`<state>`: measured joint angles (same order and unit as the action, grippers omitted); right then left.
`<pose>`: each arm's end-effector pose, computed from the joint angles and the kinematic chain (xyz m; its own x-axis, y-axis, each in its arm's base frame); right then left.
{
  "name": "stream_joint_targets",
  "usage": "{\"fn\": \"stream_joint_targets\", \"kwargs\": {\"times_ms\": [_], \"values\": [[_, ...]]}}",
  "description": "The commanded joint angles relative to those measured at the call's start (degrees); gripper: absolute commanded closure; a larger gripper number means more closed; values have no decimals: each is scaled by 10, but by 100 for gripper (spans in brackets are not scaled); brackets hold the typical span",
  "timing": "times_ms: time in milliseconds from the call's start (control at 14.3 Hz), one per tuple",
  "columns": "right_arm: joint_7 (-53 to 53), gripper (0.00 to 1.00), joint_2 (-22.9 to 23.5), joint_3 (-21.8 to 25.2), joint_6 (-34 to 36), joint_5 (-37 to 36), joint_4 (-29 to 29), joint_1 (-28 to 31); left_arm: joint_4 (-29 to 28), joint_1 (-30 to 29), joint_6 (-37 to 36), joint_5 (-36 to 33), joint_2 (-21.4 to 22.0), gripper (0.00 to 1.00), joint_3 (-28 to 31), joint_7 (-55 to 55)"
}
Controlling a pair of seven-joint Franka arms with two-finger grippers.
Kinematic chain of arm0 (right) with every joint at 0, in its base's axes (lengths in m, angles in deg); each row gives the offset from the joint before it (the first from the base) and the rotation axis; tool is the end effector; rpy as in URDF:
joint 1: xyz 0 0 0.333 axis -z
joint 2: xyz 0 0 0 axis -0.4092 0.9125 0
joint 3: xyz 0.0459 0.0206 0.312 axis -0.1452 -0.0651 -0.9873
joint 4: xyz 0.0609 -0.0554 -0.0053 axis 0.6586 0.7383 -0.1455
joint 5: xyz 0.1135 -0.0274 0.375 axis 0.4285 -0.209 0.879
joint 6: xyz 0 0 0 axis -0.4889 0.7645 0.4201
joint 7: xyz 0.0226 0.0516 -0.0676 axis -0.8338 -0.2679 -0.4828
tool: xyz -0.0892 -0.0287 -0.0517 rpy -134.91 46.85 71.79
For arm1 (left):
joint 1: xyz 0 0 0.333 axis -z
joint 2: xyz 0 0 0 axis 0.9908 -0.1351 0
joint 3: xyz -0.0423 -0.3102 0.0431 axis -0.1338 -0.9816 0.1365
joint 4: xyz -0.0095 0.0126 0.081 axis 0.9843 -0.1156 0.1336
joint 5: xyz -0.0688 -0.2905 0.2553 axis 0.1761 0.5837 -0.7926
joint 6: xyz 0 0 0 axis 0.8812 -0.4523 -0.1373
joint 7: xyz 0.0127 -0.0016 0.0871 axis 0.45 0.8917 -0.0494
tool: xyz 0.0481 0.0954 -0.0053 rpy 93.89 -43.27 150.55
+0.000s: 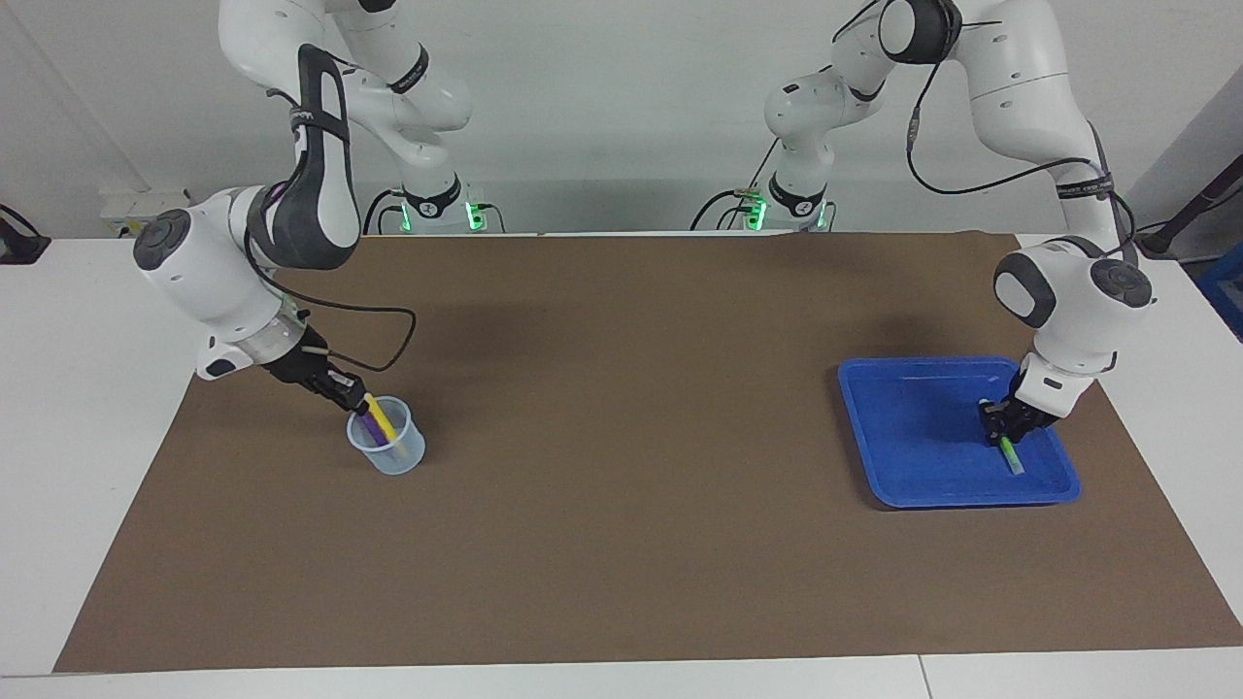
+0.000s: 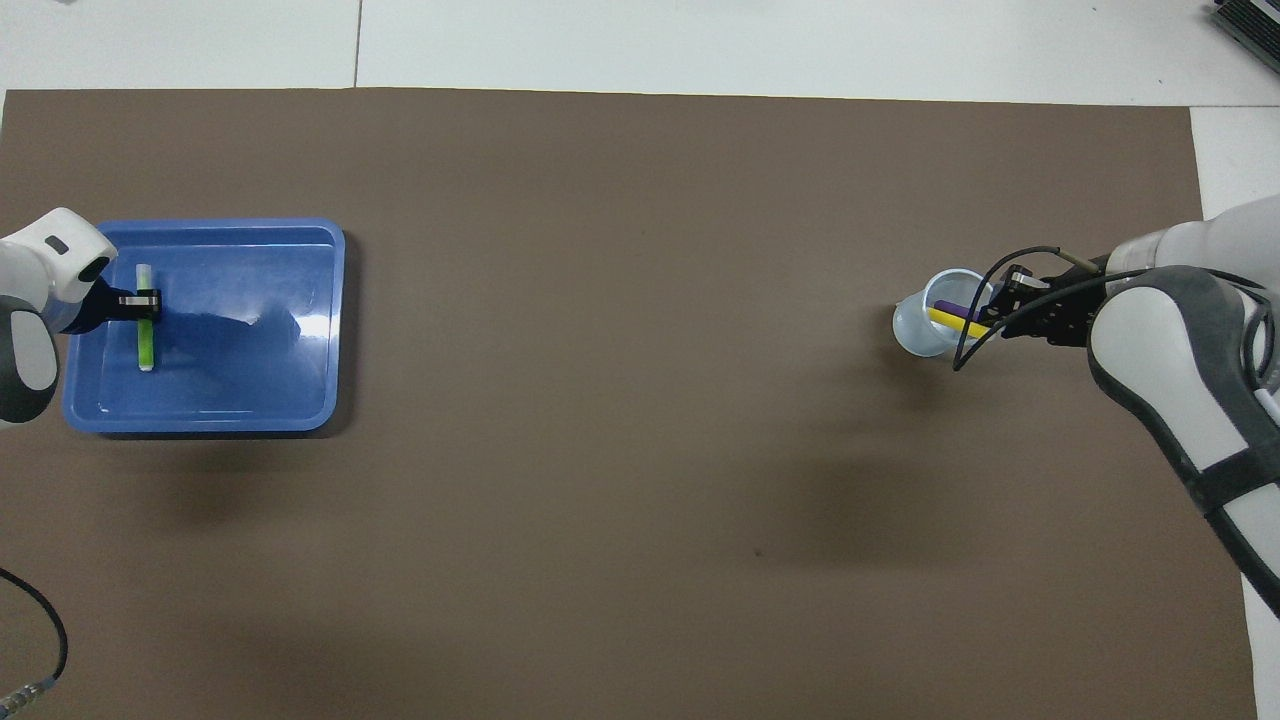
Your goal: Right arm passes pens to left for tray arrangement
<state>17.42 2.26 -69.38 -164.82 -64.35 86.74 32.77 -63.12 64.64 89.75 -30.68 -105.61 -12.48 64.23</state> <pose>0.5998 -0.0460 0.3886 0.9003 -0.4289 -0.0737 -0.4341 -0.8728 -0.2231 0.6284 0.1472 0.3034 0.9905 -0.0018 0.1375 0.0060 -0.9984 -0.0563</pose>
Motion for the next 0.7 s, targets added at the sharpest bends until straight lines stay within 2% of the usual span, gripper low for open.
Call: {"fn": "stream_joint_targets", "kwargs": {"times_ms": [0, 70, 210, 351, 491, 631], "values": [[-2, 78, -14, -4, 2, 14, 13, 8, 7, -1, -1, -9, -5, 52, 1, 4], [-2, 84, -14, -4, 2, 14, 13, 7, 13, 2, -13, -9, -5, 52, 1, 4], [-3, 88, -14, -4, 2, 14, 11, 8, 53, 5, -73, -8, -5, 51, 1, 1], [-5, 89, -13, -4, 2, 14, 8, 8, 94, 5, -129, -4, -3, 51, 1, -1], [-11, 89, -14, -4, 3, 14, 5, 7, 104, 11, -145, 0, 2, 50, -1, -3], [-10, 89, -18, -4, 17, 14, -6, 5, 103, 12, -153, 35, 16, 47, -1, -23]]}}
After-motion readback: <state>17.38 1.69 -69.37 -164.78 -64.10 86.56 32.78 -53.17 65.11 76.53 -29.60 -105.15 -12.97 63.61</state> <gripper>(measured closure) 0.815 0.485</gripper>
